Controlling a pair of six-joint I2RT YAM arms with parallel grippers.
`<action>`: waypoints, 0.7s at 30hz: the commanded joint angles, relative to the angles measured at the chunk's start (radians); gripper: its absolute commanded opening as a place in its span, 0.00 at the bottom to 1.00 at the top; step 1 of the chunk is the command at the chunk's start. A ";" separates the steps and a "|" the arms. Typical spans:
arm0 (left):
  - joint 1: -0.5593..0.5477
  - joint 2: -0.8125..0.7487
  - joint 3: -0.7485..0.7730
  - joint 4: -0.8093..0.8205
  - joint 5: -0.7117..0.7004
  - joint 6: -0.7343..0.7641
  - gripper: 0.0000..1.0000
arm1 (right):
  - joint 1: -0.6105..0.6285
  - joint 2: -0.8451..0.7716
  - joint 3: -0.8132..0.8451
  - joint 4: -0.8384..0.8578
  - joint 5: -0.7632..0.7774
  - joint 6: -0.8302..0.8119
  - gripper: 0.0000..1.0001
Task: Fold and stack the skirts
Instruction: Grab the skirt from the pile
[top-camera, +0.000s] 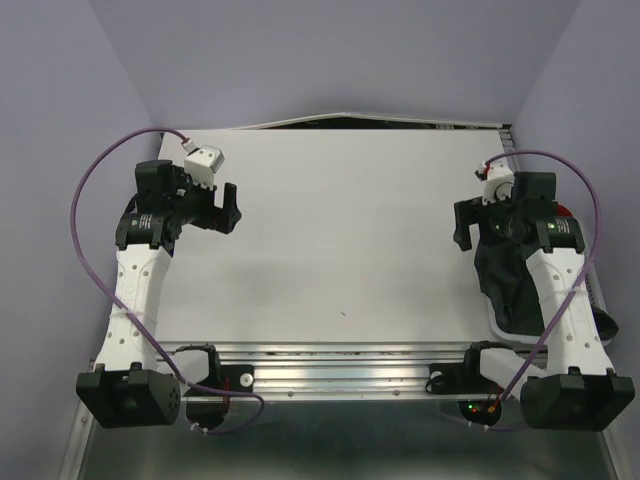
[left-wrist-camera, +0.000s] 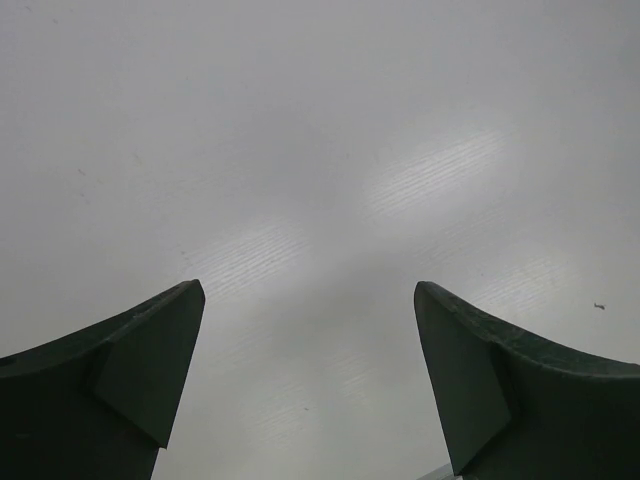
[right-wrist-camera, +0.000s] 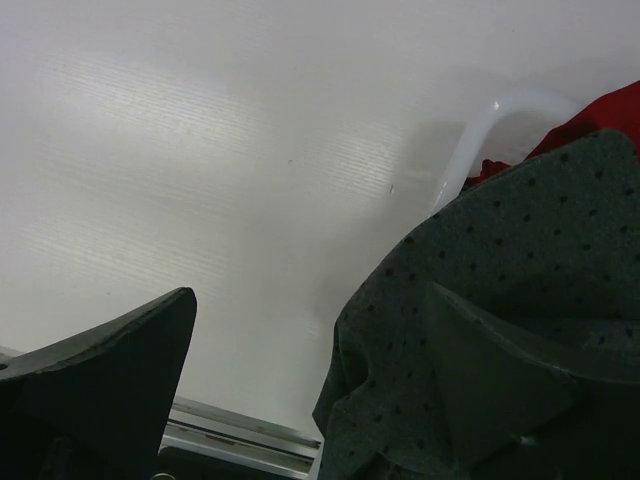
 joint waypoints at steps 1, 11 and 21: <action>-0.003 0.012 0.033 -0.020 0.016 0.038 0.99 | -0.022 -0.015 0.063 -0.035 0.053 -0.045 1.00; -0.018 0.088 0.118 -0.080 0.047 0.053 0.99 | -0.099 -0.076 -0.012 -0.101 0.393 -0.128 1.00; -0.072 0.186 0.240 -0.114 0.039 0.026 0.99 | -0.194 0.003 -0.109 -0.033 0.424 -0.126 1.00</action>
